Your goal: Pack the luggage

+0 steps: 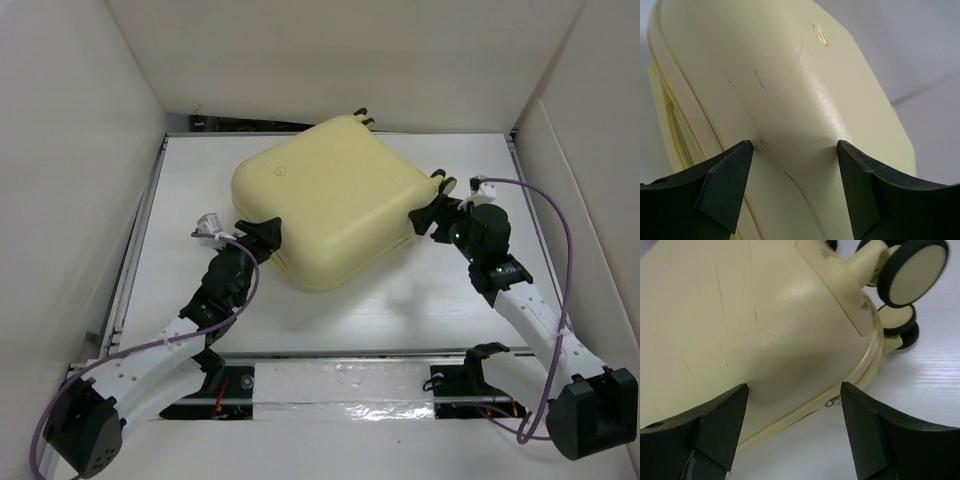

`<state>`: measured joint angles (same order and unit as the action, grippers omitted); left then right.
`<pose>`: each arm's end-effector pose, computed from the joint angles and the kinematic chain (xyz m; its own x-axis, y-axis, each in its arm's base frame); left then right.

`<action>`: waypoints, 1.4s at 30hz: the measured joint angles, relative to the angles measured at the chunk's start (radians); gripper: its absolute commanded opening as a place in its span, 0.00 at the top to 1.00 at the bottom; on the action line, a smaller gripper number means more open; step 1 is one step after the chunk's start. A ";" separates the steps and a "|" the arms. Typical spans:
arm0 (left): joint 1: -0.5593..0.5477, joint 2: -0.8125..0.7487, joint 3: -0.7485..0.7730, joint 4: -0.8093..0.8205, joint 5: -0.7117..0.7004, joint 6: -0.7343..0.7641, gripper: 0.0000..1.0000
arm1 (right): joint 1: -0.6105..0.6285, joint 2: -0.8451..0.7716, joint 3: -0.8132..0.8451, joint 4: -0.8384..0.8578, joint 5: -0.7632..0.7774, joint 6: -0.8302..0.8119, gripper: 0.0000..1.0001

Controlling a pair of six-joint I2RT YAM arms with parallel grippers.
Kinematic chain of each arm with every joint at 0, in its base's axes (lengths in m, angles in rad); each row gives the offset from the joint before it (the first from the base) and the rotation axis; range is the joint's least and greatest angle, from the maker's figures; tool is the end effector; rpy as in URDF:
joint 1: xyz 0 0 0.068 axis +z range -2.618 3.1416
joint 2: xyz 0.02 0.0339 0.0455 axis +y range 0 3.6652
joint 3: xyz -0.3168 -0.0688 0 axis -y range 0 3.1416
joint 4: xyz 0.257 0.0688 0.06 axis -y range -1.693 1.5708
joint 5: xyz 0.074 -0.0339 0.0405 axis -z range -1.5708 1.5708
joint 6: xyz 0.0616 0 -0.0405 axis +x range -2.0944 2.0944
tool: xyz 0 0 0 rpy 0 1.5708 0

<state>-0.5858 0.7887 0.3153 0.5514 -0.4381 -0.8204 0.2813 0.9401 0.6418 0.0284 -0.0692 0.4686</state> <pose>0.1663 -0.0790 0.2846 -0.0642 -0.7523 -0.6557 0.1486 0.6425 -0.7517 0.2169 0.0671 0.3151 -0.3825 0.3585 -0.8516 -0.1885 0.8720 0.4517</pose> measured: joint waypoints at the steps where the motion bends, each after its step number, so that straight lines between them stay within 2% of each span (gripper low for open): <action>1: -0.034 0.009 0.013 -0.014 -0.006 0.000 0.34 | -0.029 0.006 0.005 0.008 -0.012 0.002 0.18; 3: -0.082 0.008 0.033 -0.049 -0.016 -0.002 0.30 | -0.077 0.020 0.015 0.028 -0.037 0.003 0.16; 6: -0.080 -0.036 0.037 -0.120 -0.015 -0.008 0.23 | -0.128 0.029 0.018 0.053 -0.076 0.004 0.16; 11: 0.072 -0.178 -0.010 -0.305 0.009 -0.011 0.24 | -0.170 0.030 0.017 0.057 -0.118 0.003 0.21; 12: 0.104 -0.201 -0.028 -0.330 0.016 -0.017 0.27 | -0.176 0.029 0.017 0.058 -0.126 0.003 0.37; 13: 0.129 -0.217 -0.050 -0.348 0.023 -0.024 0.32 | -0.183 0.026 0.014 0.059 -0.131 0.002 0.46; 14: 0.148 -0.227 -0.072 -0.363 0.039 -0.031 0.34 | -0.187 0.021 0.011 0.060 -0.138 0.002 0.66; 15: 0.164 -0.229 -0.090 -0.372 0.054 -0.032 0.34 | -0.191 0.013 0.006 0.060 -0.143 0.000 0.76; 17: 0.198 -0.208 -0.124 -0.376 0.107 -0.035 0.35 | -0.196 -0.013 -0.010 0.061 -0.153 0.008 0.85; 19: 0.231 -0.155 -0.140 -0.364 0.165 -0.032 0.35 | -0.196 -0.041 -0.028 0.062 -0.156 0.010 0.85; 21: 0.261 -0.084 -0.141 -0.327 0.223 -0.026 0.35 | -0.196 -0.065 -0.052 0.066 -0.152 0.012 0.77; 23: 0.283 -0.007 -0.141 -0.276 0.268 -0.014 0.34 | -0.201 -0.072 -0.071 0.067 -0.151 0.016 0.74; 29: 0.293 0.159 -0.093 -0.138 0.356 0.010 0.32 | -0.216 -0.039 -0.084 0.070 -0.167 0.018 0.74; 36: 0.293 0.300 -0.047 -0.015 0.391 0.018 0.34 | -0.216 -0.021 -0.092 0.087 -0.193 0.018 0.74; 37: 0.293 0.317 -0.047 0.002 0.394 0.018 0.36 | -0.216 -0.019 -0.095 0.096 -0.194 0.018 0.74; 42: 0.293 0.428 -0.043 0.084 0.417 0.005 0.57 | -0.216 0.015 -0.101 0.122 -0.200 0.018 0.73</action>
<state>-0.2924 1.2167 0.2722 0.6357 -0.0216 -0.8154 0.0650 0.9550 0.5407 0.1509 -0.2687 0.4870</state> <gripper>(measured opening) 0.496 0.264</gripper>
